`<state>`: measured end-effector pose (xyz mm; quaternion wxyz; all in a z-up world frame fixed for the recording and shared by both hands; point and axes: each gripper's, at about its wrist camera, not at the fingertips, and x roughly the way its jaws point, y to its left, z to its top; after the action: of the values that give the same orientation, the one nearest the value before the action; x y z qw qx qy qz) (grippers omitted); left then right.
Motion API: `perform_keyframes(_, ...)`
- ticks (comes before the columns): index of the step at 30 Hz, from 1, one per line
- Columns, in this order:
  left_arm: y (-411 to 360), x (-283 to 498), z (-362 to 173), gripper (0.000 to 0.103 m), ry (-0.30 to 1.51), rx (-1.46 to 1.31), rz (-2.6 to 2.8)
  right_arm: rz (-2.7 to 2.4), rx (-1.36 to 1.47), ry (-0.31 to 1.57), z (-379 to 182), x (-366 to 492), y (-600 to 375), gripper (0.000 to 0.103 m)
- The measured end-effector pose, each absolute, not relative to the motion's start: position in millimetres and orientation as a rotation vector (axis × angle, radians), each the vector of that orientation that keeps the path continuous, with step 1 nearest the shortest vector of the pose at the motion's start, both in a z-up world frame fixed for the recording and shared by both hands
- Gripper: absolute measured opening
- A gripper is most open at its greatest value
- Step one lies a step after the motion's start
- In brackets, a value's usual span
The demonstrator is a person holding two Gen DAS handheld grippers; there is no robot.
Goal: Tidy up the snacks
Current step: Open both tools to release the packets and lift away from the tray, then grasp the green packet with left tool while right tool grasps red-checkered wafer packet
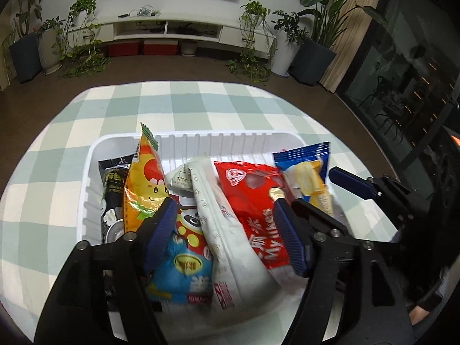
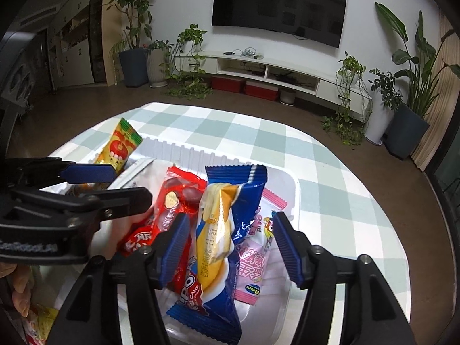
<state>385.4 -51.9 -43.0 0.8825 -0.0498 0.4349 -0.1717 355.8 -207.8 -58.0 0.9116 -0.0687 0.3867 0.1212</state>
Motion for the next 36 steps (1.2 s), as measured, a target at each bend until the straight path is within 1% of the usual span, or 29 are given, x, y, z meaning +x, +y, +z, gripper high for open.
perform_keyframes(2, -50, 377, -34, 0.073, 0.895, -0.109, -0.364, 0.258, -0.120, 0.787, -52, 355, -212, 0.065)
perform_keyframes(4, -47, 365, -22, 0.078, 0.877, -0.107, -0.367, 0.265, -0.084, 0.766, -44, 352, -219, 0.067)
perform_keyframes(5, -45, 360, -16, 0.081, 0.868, -0.108, -0.368, 0.266, -0.061, 0.753, -39, 351, -223, 0.071)
perform_keyframes(6, -42, 352, -9, 0.085, 0.856, -0.109, -0.373, 0.269, -0.039, 0.735, -34, 349, -226, 0.075)
perform_keyframes(7, -38, 344, -2, 0.089, 0.841, -0.109, -0.376, 0.268, -0.006, 0.708, -26, 345, -232, 0.077)
perform_keyframes(8, -33, 334, 6, 0.097, 0.823, -0.109, -0.376, 0.266, 0.013, 0.691, -21, 343, -236, 0.080)
perform_keyframes(9, -27, 324, 13, 0.102, 0.801, -0.111, -0.376, 0.268, 0.041, 0.666, -14, 337, -241, 0.084)
perform_keyframes(10, -20, 313, 20, 0.103, 0.780, -0.116, -0.377, 0.270, 0.062, 0.644, -8, 332, -245, 0.086)
perform_keyframes(12, -4, 289, 32, 0.103, 0.737, -0.121, -0.379, 0.273, 0.096, 0.588, 5, 316, -251, 0.095)
perform_keyframes(14, 11, 264, 41, 0.103, 0.693, -0.106, -0.359, 0.267, 0.110, 0.543, 14, 301, -254, 0.098)
perform_keyframes(17, 35, 224, 47, 0.103, 0.663, -0.101, -0.324, 0.268, 0.130, 0.509, 22, 276, -251, 0.098)
perform_keyframes(19, 52, 202, 43, 0.103, 0.677, -0.127, -0.292, 0.265, 0.142, 0.506, 21, 261, -248, 0.098)
perform_keyframes(24, 80, 163, 5, 0.103, 0.812, -0.184, -0.227, 0.260, 0.148, 0.531, 11, 216, -231, 0.098)
perform_keyframes(27, 91, 150, -21, 0.103, 0.881, -0.211, -0.190, 0.267, 0.158, 0.559, 2, 193, -222, 0.098)
perform_keyframes(30, 95, 138, -39, 0.103, 0.910, -0.220, -0.176, 0.261, 0.164, 0.575, -7, 169, -213, 0.098)
perform_keyframes(36, 86, 144, -49, 0.103, 0.962, -0.139, -0.168, 0.271, 0.184, 0.659, -22, 142, -204, 0.098)
